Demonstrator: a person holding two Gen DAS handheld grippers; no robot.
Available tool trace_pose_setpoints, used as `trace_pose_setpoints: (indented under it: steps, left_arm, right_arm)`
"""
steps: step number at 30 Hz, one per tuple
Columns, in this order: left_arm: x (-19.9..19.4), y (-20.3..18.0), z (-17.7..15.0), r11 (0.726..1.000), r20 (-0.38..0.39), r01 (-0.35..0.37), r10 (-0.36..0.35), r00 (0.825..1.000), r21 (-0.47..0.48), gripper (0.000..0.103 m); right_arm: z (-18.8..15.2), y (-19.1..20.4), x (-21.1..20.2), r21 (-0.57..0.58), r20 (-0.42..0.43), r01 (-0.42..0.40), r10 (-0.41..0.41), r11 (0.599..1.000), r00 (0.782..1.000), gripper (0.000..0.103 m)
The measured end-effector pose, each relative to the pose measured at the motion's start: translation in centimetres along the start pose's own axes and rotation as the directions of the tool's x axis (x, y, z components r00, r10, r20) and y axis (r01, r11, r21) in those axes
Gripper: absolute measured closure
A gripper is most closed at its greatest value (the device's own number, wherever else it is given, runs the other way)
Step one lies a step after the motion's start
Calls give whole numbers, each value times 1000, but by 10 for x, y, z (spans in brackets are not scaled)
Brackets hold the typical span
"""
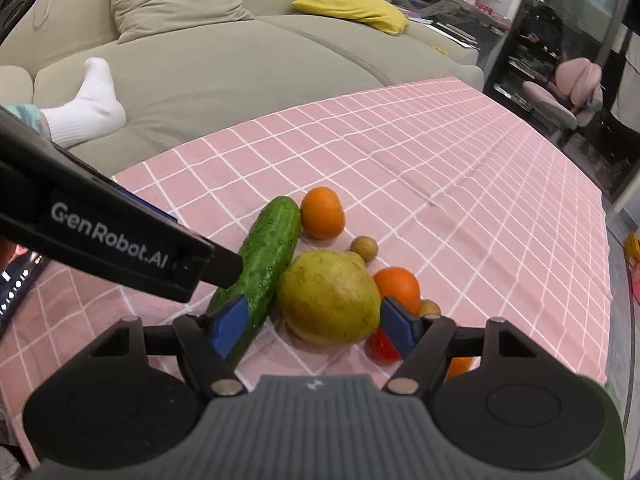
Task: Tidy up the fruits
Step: 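Reach the right gripper to the yellow-green pear and grasp it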
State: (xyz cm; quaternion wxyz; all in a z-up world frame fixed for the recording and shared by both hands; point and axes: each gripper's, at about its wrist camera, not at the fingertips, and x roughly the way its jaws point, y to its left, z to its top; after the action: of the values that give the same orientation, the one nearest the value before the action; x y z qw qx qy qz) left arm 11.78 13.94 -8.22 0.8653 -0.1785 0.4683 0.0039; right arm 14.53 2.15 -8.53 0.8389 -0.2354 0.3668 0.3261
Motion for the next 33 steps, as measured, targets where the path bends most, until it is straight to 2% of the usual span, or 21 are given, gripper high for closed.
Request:
trace_pose_setpoints:
  steps: [7,16,22,33]
  left_arm:
    - [9,5,5,999,-7,23,-23,1000,-33,37]
    - [13,13,6,998,-16,17,-18,1000,-52,38]
    - [14,13,5,998,-21,19,-21,1000,-55,38]
    - [15,14,5,995,-28,46,-49,998,-88,38]
  right_arm:
    - [1,2,9,-41,17,-3,4,999,1000,32]
    - [4,-11,11,-44,6,26,-26,999,1000,39]
    - [3,-8,24,-46,-12,2,-3,999,1000,38]
    - [-2,-15,27,-17,17,-24,24,1000,1000,38]
